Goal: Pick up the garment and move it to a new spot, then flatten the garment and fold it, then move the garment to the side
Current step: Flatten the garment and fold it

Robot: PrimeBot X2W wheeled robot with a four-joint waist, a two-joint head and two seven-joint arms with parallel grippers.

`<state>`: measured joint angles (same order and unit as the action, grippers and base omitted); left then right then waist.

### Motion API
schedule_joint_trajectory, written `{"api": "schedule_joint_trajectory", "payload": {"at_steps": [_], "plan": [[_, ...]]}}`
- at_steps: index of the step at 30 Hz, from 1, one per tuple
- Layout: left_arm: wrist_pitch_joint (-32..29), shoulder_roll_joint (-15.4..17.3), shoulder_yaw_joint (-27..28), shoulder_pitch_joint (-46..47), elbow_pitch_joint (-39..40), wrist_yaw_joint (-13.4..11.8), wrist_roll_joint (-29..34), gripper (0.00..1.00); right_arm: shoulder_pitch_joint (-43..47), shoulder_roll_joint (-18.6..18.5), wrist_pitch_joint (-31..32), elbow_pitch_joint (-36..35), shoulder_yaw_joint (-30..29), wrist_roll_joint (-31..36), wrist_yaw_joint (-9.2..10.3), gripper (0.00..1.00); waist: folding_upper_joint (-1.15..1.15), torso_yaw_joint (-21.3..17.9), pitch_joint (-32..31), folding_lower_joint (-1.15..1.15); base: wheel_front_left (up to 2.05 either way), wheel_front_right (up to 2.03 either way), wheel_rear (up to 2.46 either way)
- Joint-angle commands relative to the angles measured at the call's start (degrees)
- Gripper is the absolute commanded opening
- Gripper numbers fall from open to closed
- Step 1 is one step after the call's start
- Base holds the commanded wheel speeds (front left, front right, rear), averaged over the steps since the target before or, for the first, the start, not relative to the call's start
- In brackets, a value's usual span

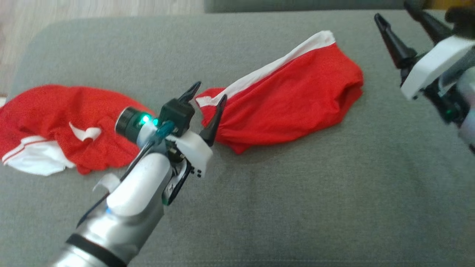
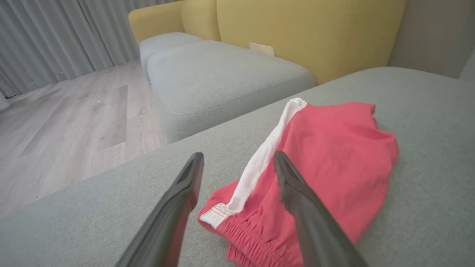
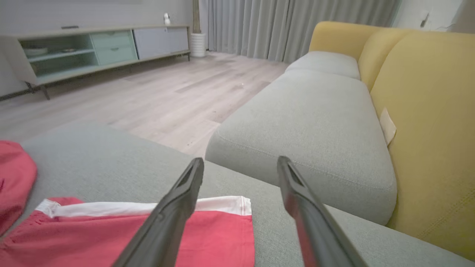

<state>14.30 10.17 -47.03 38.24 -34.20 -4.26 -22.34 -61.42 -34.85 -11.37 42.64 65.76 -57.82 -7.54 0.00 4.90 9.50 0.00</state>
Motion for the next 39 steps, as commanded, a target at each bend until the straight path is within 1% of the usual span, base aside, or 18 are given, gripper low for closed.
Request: {"api": "schedule_joint_trajectory", "payload": {"at_steps": [1,2,4,6,9,11,13,16,19,22,25,28,32,36,37,39], "plan": [[0.7,1.8,3.0,0.2,2.8,-1.2,0.5,1.0,2.2,0.2,-2.1,-0.1,-1.9,0.5,0.05,1.0,0.0,-1.6,-2.2,0.0,0.0,0.0,0.0],[0.7,1.8,3.0,0.2,2.8,-1.2,0.5,1.0,2.2,0.2,-2.1,-0.1,-1.9,0.5,0.05,1.0,0.0,-1.6,-2.2,0.0,0.0,0.0,0.0],[0.7,1.9,4.5,-2.0,4.6,-2.4,0.6,1.0,4.4,1.0,-3.1,0.1,-3.7,1.9,0.05,1.0,0.0,-2.2,-3.3,0.0,0.0,0.0,0.0],[0.7,1.9,6.5,-4.4,6.5,-3.5,0.3,1.0,7.0,2.0,-3.5,0.1,-7.4,3.0,0.05,1.0,0.0,-2.8,-4.3,0.0,0.0,0.0,0.0],[0.7,2.2,9.9,-8.1,10.1,-5.1,0.8,1.0,11.8,4.0,-3.6,-2.1,-18.2,6.1,0.05,1.0,0.0,-3.5,-5.7,0.0,0.0,0.0,0.0],[0.7,2.4,11.6,-10.7,12.4,-5.6,1.7,1.0,16.5,5.6,-3.6,-4.0,-26.2,9.8,0.05,1.0,0.0,-3.9,-6.4,0.0,0.0,0.0,0.0],[0.7,2.2,13.5,-13.6,14.7,-6.1,2.1,1.0,22.0,8.1,-3.6,-6.4,-33.4,14.5,0.05,1.0,0.0,-4.2,-7.4,0.0,0.0,0.0,0.0],[0.7,1.6,16.5,-18.1,18.3,-6.8,3.0,1.0,30.8,12.6,-3.6,-10.5,-42.4,21.6,0.05,1.0,0.0,-4.4,-8.8,0.0,0.0,0.0,0.0],[0.7,0.5,19.5,-22.6,21.8,-7.3,4.2,1.0,38.6,17.2,-3.6,-15.0,-49.6,27.3,0.05,1.0,0.0,-4.3,-9.6,0.0,0.0,0.0,0.0],[0.7,-0.5,21.8,-26.5,24.4,-7.2,6.1,1.0,44.6,21.3,-3.6,-18.6,-55.5,32.1,0.05,1.0,0.0,-4.1,-9.9,0.0,0.0,0.0,0.0],[0.7,-2.1,23.3,-29.9,26.3,-6.4,7.9,1.0,49.4,24.9,-3.6,-21.3,-58.9,35.0,0.05,1.0,0.0,-3.4,-10.2,0.0,0.0,0.0,0.0],[0.7,-3.5,25.1,-32.7,27.8,-5.4,9.2,1.0,52.7,27.2,-3.6,-23.0,-60.3,36.9,0.05,1.0,0.0,-3.0,-10.3,0.0,0.0,0.0,0.0],[0.7,-4.8,26.9,-34.5,28.2,-3.4,10.5,1.0,54.6,28.5,-2.9,-24.5,-61.8,38.5,0.05,1.0,0.0,-2.1,-10.1,0.0,0.0,0.0,0.0],[0.7,-5.6,28.2,-34.4,27.8,-1.5,11.7,1.0,55.0,29.1,-1.2,-25.4,-62.6,39.3,0.05,1.0,0.0,-1.0,-9.5,0.0,0.0,0.0,0.0],[0.7,-5.9,28.6,-33.8,27.6,-0.7,12.3,1.0,54.6,29.3,-0.1,-25.4,-63.2,39.2,0.05,1.0,0.0,-0.4,-8.7,0.0,0.0,0.0,0.0],[0.7,-6.3,28.7,-33.2,27.5,-0.1,12.8,1.0,53.8,29.6,1.4,-24.9,-63.9,38.4,0.05,1.0,0.0,0.4,-7.5,0.0,0.0,0.0,0.0]]}}
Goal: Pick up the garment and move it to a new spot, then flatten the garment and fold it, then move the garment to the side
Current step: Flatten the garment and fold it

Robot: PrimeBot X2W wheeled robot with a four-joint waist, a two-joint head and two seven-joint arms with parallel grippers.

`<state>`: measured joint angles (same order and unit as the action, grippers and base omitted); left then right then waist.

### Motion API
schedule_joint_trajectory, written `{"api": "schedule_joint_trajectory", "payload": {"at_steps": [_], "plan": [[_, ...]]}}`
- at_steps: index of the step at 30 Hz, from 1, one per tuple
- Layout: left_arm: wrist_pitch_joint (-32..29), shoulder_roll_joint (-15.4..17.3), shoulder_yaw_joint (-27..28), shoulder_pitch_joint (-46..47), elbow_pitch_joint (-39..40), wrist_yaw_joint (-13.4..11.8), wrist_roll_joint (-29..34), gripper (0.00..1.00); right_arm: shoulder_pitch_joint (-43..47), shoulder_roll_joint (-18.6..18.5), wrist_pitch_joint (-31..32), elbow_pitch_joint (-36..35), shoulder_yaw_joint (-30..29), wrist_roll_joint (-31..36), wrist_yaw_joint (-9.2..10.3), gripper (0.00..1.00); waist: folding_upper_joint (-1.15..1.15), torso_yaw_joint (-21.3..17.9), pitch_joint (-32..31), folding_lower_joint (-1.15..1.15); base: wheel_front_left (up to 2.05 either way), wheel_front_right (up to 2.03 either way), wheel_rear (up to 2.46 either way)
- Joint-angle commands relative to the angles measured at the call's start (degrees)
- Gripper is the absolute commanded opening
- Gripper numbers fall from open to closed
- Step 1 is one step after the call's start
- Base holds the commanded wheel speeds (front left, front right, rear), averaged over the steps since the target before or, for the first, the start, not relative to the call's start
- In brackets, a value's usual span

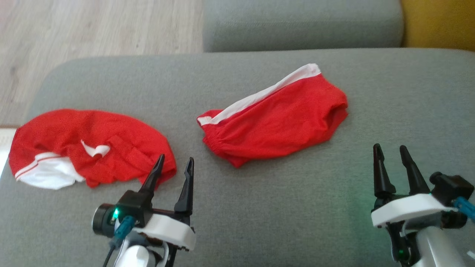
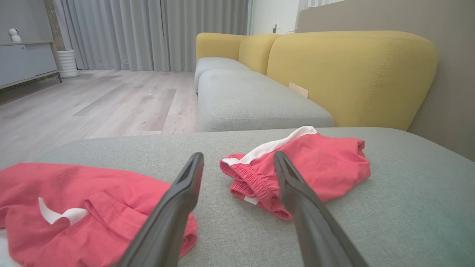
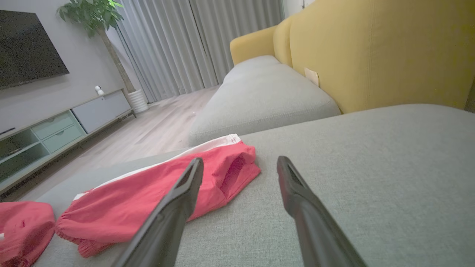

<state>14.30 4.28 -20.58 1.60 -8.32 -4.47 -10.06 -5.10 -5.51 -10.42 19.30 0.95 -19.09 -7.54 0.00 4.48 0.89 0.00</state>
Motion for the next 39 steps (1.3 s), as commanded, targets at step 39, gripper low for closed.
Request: {"api": "schedule_joint_trajectory", "payload": {"at_steps": [39], "plan": [[0.7,-1.4,-4.9,10.6,-2.6,0.5,1.3,1.0,-28.0,2.6,18.8,30.7,-13.8,-27.7,0.05,1.0,0.0,13.6,12.0,0.0,0.0,0.0,0.0]]}}
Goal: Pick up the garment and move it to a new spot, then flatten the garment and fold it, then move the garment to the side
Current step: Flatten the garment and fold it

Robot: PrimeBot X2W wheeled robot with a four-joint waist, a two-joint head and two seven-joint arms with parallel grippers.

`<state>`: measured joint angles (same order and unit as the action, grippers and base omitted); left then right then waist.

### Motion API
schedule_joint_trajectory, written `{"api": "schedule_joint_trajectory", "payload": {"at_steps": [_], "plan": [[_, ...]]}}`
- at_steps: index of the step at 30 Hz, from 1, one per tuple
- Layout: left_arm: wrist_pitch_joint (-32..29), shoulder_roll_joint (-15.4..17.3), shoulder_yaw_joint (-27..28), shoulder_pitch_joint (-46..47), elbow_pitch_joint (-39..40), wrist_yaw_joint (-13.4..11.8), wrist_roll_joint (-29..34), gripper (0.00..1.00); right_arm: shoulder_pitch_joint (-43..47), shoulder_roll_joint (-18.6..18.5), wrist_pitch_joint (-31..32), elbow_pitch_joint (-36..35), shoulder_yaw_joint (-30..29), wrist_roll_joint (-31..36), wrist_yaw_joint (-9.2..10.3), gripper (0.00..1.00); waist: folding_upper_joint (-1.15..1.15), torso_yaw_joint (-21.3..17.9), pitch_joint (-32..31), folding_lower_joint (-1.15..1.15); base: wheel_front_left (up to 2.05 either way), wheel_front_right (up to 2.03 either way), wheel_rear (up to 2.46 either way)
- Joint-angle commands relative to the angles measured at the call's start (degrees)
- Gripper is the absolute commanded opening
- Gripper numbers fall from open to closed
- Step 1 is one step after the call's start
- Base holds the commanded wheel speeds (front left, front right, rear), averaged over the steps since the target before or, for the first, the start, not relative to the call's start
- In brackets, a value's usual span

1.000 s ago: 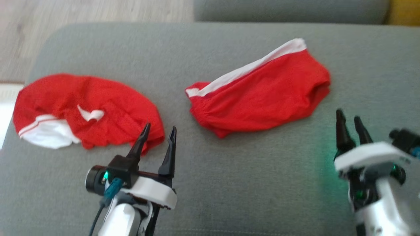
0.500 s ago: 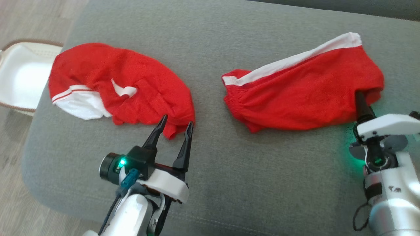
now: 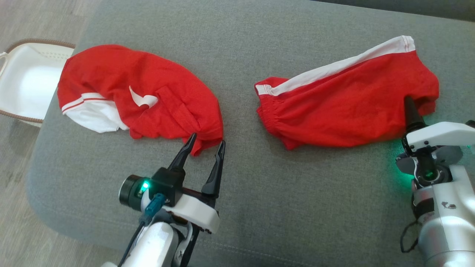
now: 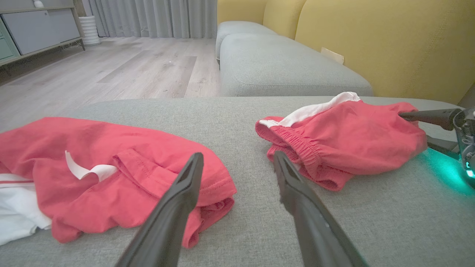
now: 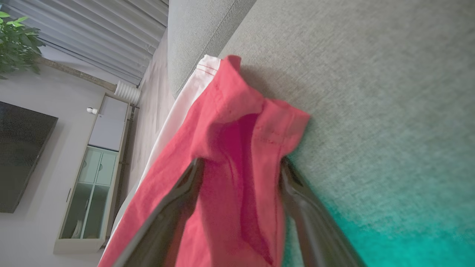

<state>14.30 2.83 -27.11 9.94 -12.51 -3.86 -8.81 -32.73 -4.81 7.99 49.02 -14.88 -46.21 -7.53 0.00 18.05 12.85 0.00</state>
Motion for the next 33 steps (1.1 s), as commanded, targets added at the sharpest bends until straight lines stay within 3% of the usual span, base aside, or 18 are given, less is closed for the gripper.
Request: {"api": "schedule_joint_trajectory", "payload": {"at_steps": [1,15,23,24,25,33], "plan": [[0.7,0.1,1.6,2.4,1.6,-0.2,0.0,1.0,-0.6,1.9,0.4,1.0,2.2,-0.6,0.04,1.0,0.0,0.0,0.2,0.0,0.0,0.0,0.0],[0.7,0.1,-0.1,3.3,1.6,-0.8,-0.8,1.0,-5.0,0.0,-0.1,2.7,3.5,-0.3,0.04,1.0,0.0,1.6,2.1,0.0,0.0,0.0,0.0],[0.7,0.1,-0.4,3.6,1.7,-1.4,-1.5,1.0,-8.1,-1.5,-1.5,7.3,3.5,1.8,0.04,1.0,0.0,2.1,2.7,0.0,0.0,0.0,0.0],[0.7,0.1,-0.4,3.6,1.6,-1.5,-1.6,1.0,-8.4,-1.6,-1.8,7.9,3.4,1.9,0.04,0.95,0.0,2.1,2.7,0.0,0.0,0.0,0.0],[0.7,0.1,-0.4,3.7,1.6,-1.5,-1.6,1.0,-8.7,-1.7,-2.3,8.4,3.3,2.0,0.04,0.02,0.0,2.0,2.7,0.0,0.0,0.0,0.0],[0.7,0.1,0.1,3.7,0.9,-1.5,-1.6,1.0,-9.7,-2.0,-5.3,11.3,3.3,2.9,0.04,0.0,0.0,0.3,1.8,0.0,0.0,0.0,0.0]]}}
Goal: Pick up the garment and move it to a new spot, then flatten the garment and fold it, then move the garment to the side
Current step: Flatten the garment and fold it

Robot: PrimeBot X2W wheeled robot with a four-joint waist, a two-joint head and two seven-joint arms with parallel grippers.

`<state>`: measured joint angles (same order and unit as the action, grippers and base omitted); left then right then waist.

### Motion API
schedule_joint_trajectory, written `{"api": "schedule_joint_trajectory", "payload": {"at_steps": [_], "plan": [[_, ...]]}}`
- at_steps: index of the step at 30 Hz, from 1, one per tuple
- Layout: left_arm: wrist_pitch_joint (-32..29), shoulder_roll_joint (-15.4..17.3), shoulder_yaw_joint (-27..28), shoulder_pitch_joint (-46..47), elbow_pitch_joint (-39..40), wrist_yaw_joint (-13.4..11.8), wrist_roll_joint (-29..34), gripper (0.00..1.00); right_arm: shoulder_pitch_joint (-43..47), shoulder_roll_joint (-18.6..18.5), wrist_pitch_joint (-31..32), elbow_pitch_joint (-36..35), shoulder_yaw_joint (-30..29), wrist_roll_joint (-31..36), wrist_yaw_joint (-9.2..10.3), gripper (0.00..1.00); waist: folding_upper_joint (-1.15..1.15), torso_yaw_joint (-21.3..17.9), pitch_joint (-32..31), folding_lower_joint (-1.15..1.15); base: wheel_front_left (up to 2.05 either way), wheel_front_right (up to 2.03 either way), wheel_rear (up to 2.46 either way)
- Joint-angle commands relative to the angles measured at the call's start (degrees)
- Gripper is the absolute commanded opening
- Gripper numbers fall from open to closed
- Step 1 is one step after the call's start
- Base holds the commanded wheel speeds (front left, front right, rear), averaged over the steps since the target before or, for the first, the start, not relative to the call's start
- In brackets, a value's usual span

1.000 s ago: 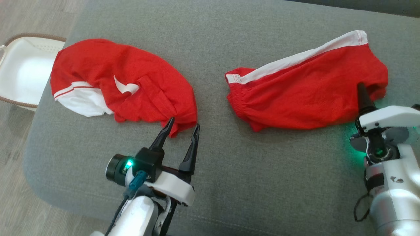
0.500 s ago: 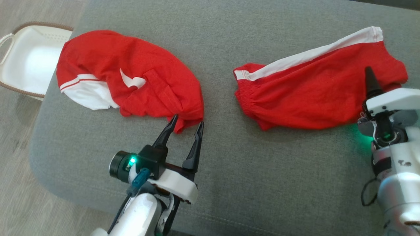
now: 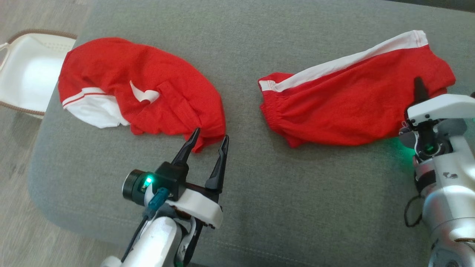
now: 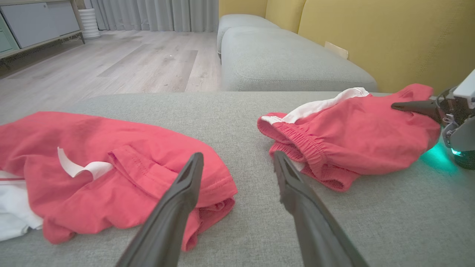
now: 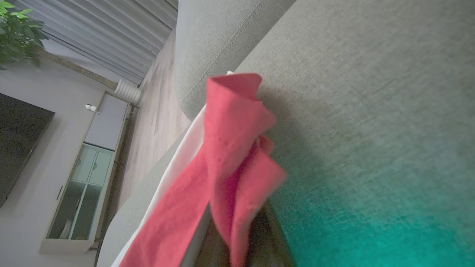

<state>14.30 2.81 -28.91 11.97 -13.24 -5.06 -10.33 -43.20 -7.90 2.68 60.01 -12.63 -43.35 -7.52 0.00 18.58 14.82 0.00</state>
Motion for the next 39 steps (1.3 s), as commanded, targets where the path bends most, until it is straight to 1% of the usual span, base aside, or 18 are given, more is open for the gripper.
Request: {"api": "schedule_joint_trajectory", "payload": {"at_steps": [1,6,11,16,18,21,27,30,34,37,39], "plan": [[0.7,0.1,1.9,1.7,1.5,-0.2,-0.1,1.0,0.9,1.0,-0.6,0.3,1.2,0.2,0.03,0.0,0.0,-0.5,-0.4,0.0,0.0,0.0,0.0],[0.7,0.1,2.4,1.2,1.2,0.0,0.1,1.0,2.7,0.6,-4.3,-0.2,1.4,0.7,0.03,0.0,0.0,-2.9,-2.1,0.0,0.0,0.0,0.0],[0.7,0.1,3.5,0.1,0.9,0.4,0.3,1.0,6.0,0.8,-8.8,-0.4,0.5,1.8,0.03,0.0,0.0,-6.3,-4.5,0.0,0.0,0.0,0.0],[0.7,0.1,4.2,-1.1,0.7,0.9,0.6,1.0,10.5,0.8,-13.6,0.0,-1.7,3.5,0.03,0.0,0.0,-9.3,-7.0,0.0,0.0,0.0,0.0],[0.7,0.1,4.6,-1.9,0.6,0.9,0.5,1.0,13.2,1.0,-15.8,0.3,-4.3,4.5,0.03,0.0,0.0,-10.5,-8.3,0.0,0.0,0.0,0.0],[0.7,0.1,5.1,-2.6,0.7,0.9,0.5,1.0,14.9,1.5,-16.9,0.4,-6.9,5.6,0.03,0.0,0.0,-11.7,-8.9,0.0,0.0,0.0,0.0],[0.7,0.1,5.0,-3.2,0.4,1.5,0.8,1.0,16.1,2.9,-17.5,-1.5,-7.3,9.5,0.03,0.0,0.0,-12.5,-9.5,0.0,0.0,0.0,0.0],[0.7,0.1,5.2,-3.7,-0.4,1.9,1.2,1.0,16.7,3.4,-17.6,-2.6,-8.6,10.7,0.03,0.0,0.0,-12.7,-10.7,0.0,0.0,0.0,0.0],[0.7,0.1,6.0,-4.7,-0.9,2.4,1.7,1.0,16.9,4.2,-17.6,-6.0,-9.0,12.8,0.03,0.0,0.0,-12.4,-12.0,0.0,0.0,0.0,0.0],[0.7,0.1,6.6,-5.2,-0.9,2.7,1.9,1.0,17.2,4.8,-17.7,-9.5,-8.0,13.0,0.03,0.0,0.0,-11.9,-12.6,0.0,0.0,0.0,0.0],[0.7,0.1,6.9,-5.4,-1.0,2.8,2.0,1.0,17.4,4.9,-17.7,-11.4,-5.9,12.3,0.03,0.0,0.0,-11.5,-12.8,0.0,0.0,0.0,0.0]]}}
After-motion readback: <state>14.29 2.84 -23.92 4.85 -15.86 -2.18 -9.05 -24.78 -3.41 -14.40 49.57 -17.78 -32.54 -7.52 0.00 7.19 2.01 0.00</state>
